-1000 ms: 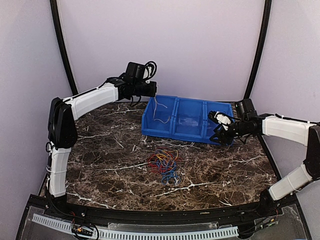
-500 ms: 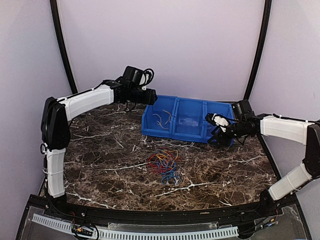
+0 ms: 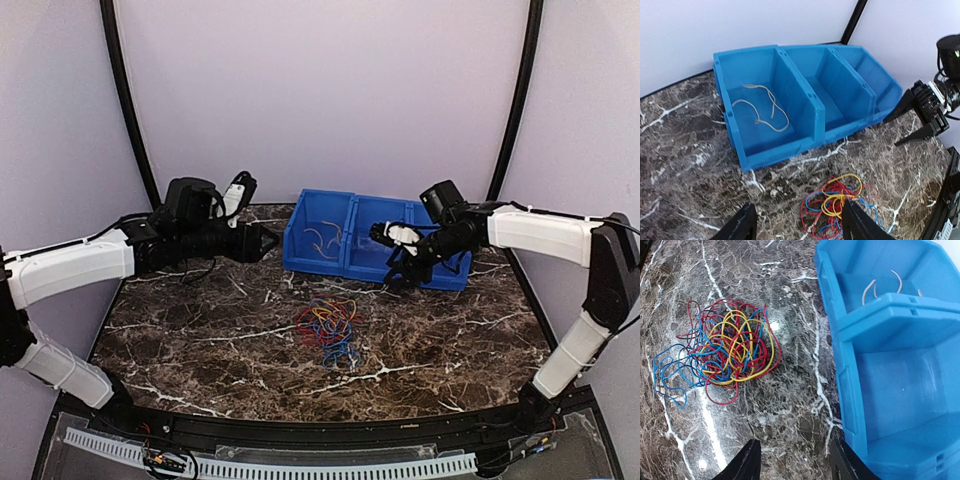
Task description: Untangle the cables
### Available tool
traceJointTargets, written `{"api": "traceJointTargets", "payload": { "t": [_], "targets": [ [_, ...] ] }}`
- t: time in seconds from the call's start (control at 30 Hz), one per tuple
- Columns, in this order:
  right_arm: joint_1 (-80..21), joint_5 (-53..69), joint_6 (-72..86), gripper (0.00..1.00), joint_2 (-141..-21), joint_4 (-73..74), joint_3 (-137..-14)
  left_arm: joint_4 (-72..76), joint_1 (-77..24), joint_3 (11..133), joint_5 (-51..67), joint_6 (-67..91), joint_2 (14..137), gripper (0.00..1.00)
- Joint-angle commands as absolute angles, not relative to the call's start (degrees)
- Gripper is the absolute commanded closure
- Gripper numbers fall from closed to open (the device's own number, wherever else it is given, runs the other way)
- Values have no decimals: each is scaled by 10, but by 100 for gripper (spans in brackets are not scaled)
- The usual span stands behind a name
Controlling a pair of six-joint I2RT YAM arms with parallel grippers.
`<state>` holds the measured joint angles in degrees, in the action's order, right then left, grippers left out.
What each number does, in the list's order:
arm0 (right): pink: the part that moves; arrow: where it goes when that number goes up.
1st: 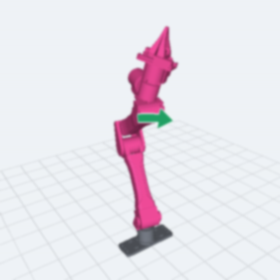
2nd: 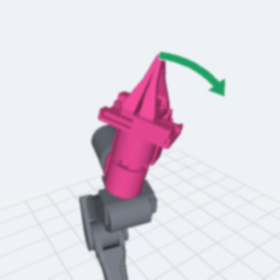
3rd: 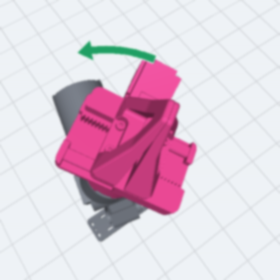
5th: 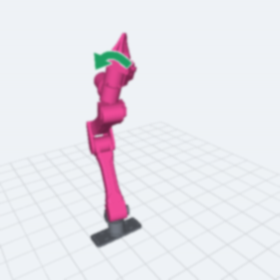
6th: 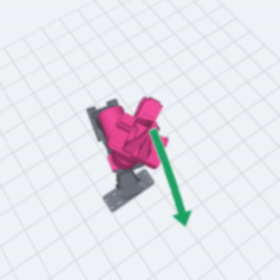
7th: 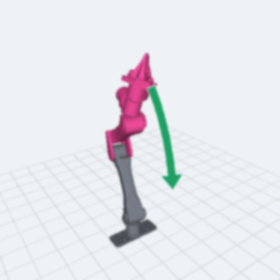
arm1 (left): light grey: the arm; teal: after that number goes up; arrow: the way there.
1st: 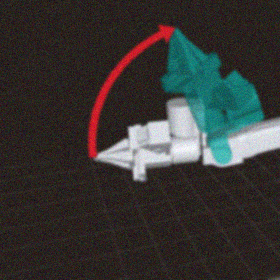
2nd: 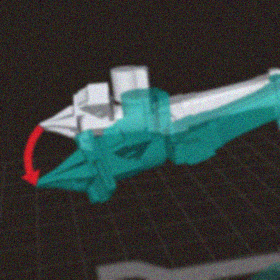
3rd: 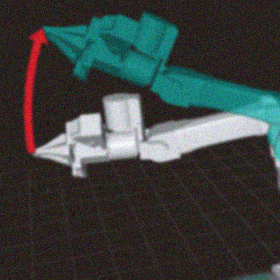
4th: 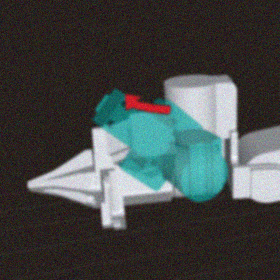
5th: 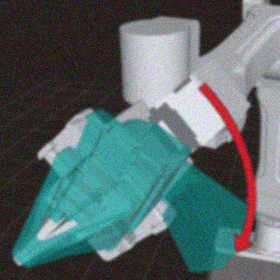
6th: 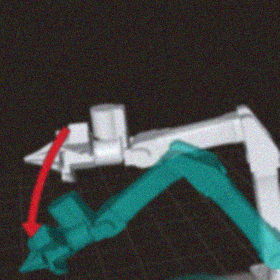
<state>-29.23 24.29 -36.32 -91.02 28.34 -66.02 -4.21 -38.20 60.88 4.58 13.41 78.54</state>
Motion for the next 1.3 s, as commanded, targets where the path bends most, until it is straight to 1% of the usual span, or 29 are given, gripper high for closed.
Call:
{"api": "traceJointTargets", "payload": {
  "t": [0.0,0.07,0.17,0.23,0.3,0.37,0.43,0.57,0.77,1.03,1.13,1.27],
  "targets": [
    [-340,211,-391,52,-957,324,-699,15,-397,529,98,144,764,40],
    [-360,188,-392,55,-976,313,-705,18,-405,514,111,148,772,42],
    [-379,183,-383,59,-1002,310,-723,32,-419,510,128,161,798,46],
    [-390,185,-363,60,-1022,310,-737,45,-425,508,145,169,815,50],
    [-395,209,-329,61,-1040,311,-748,60,-426,508,180,179,836,54],
    [-396,245,-293,60,-1055,310,-755,79,-429,507,202,193,856,55],
    [-397,271,-269,59,-1069,310,-757,98,-432,504,204,208,869,54],
    [-398,278,-249,56,-1083,307,-755,125,-435,492,193,225,876,51],
    [-398,297,-234,53,-1100,314,-766,117,-436,488,173,218,874,50],
    [-398,301,-215,53,-1127,319,-784,122,-436,478,164,222,869,50],
    [-398,305,-208,57,-1131,318,-789,123,-437,477,162,222,869,50],
    [-398,302,-203,66,-1130,313,-792,125,-436,476,162,222,872,50]
  ]
}}
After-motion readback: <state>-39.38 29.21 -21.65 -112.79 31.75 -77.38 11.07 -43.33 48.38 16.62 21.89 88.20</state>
